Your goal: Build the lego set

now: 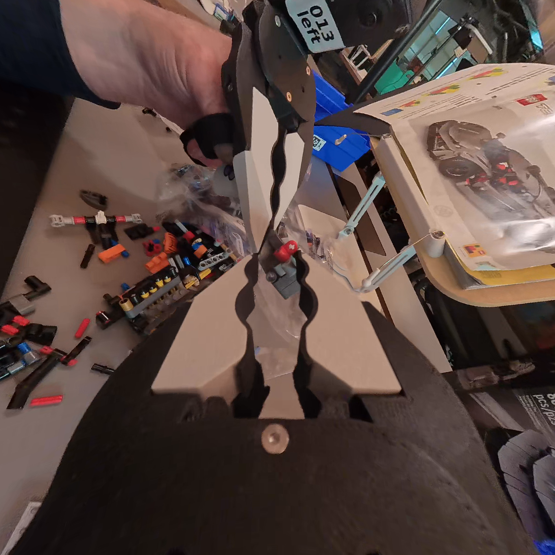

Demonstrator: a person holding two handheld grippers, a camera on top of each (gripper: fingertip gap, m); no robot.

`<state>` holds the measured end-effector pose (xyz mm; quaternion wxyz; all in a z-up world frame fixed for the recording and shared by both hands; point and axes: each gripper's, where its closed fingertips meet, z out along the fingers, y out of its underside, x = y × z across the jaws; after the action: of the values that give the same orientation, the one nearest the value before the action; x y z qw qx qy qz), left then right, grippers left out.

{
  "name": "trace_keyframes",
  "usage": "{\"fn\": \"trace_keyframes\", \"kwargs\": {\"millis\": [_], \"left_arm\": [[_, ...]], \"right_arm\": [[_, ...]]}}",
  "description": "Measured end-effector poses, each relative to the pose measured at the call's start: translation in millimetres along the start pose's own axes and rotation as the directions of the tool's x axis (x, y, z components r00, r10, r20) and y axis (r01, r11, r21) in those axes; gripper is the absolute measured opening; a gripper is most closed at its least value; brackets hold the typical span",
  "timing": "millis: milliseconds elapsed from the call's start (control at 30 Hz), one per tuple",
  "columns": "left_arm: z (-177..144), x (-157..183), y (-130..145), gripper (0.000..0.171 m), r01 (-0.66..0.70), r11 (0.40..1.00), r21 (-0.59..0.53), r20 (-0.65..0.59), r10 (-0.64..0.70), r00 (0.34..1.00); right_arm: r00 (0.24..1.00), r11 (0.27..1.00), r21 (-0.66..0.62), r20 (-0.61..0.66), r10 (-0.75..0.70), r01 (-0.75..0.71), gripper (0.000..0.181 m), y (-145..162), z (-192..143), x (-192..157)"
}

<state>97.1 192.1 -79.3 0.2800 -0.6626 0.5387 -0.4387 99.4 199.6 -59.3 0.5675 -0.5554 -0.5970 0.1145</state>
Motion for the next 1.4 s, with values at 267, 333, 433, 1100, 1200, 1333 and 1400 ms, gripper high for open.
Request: {"fn": "trace_keyframes", "kwargs": {"millis": [267,333,433,1100,1200,1333,1400], "left_arm": [[2,-3,3,0.0,-0.062,0.997,-0.04,0.057,0.064,0.996],[2,-3,5,0.0,-0.088,0.994,-0.058,0.074,0.093,0.993],[1,-2,1,0.0,-0.141,0.988,-0.057,0.104,0.146,0.984],[1,-9,-31,0.001,-0.109,0.977,0.185,0.149,0.081,0.985],[1,-12,-31,0.0,-0.113,0.978,0.176,0.181,0.081,0.98],[-10,-25,-32,0.0,-0.135,0.976,0.17,0.27,0.086,0.959],[-21,-20,-37,0.0,-0.136,0.969,0.208,0.226,0.088,0.97]], "right_arm": [[0.999,0.999,-0.007,0.0,0.05,-0.05,0.011,2,-1,3],[0.998,0.998,-0.02,0.003,0.067,-0.067,0.01,4,1,3],[0.988,0.989,-0.008,0.039,0.149,-0.149,0.01,3,0,3],[0.963,0.962,0.094,-0.064,0.263,-0.257,0.009,-5,-10,28],[0.968,0.97,0.082,-0.094,0.234,-0.227,0.009,-6,-10,29],[0.973,0.975,0.069,-0.083,0.215,-0.209,0.007,-6,-12,27],[0.971,0.972,0.082,-0.072,0.227,-0.221,0.0,-7,-17,28]]}}
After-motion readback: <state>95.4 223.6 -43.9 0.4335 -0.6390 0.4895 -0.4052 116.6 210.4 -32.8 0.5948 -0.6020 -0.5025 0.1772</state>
